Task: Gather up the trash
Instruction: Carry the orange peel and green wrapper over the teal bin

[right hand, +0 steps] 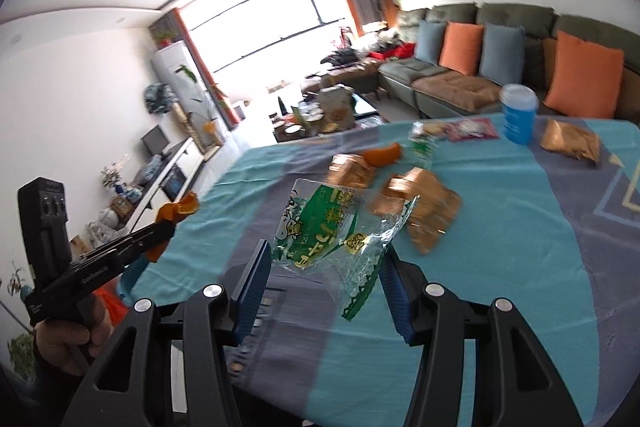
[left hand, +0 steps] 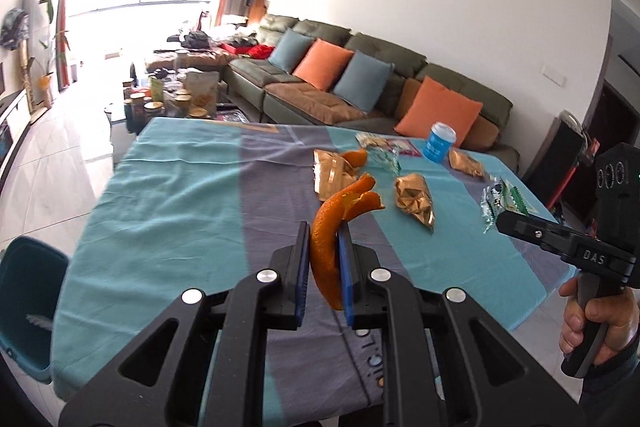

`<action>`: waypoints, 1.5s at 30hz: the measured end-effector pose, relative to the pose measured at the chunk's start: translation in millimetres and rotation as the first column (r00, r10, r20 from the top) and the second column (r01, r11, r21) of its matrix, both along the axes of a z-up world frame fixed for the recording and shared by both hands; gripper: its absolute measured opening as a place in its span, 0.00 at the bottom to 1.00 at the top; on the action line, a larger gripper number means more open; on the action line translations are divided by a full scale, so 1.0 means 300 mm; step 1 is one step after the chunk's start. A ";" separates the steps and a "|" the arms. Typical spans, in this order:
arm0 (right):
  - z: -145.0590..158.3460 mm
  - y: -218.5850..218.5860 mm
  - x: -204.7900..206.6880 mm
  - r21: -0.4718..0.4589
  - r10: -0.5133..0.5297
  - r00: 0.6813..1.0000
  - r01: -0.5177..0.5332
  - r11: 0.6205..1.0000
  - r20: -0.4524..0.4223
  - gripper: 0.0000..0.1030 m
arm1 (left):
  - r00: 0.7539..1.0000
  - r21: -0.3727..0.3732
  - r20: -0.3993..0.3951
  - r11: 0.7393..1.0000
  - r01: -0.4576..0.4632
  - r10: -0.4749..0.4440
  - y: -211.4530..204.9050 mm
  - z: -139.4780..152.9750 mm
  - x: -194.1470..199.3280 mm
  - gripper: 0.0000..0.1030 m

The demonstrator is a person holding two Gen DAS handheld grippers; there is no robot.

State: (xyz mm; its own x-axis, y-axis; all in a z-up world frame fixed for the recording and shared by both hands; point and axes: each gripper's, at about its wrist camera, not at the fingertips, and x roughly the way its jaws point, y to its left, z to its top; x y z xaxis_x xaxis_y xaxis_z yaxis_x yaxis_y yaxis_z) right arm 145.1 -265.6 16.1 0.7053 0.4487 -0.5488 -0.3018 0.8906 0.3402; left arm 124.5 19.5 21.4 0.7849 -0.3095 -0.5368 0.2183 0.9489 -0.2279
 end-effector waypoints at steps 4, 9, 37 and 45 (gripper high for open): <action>0.038 0.083 -0.015 -0.005 0.061 0.997 -0.061 0.998 0.038 0.50 | 0.999 -0.014 0.016 0.999 -0.047 0.047 0.075 0.024 -0.053 0.13; 0.071 0.205 -0.015 -0.008 0.152 0.986 -0.151 0.988 0.073 0.50 | 0.991 -0.015 0.041 0.991 -0.130 0.130 0.182 0.051 -0.115 0.13; 0.032 1.270 0.182 -0.122 0.698 0.714 -0.698 0.706 -0.045 0.50 | 0.758 0.087 -0.074 0.762 -0.642 0.648 1.044 -0.097 -0.326 0.14; -0.069 1.513 0.211 -0.183 0.733 0.660 -0.751 0.635 -0.164 0.50 | 0.722 0.112 -0.192 0.745 -0.657 0.665 1.131 -0.273 -0.232 0.14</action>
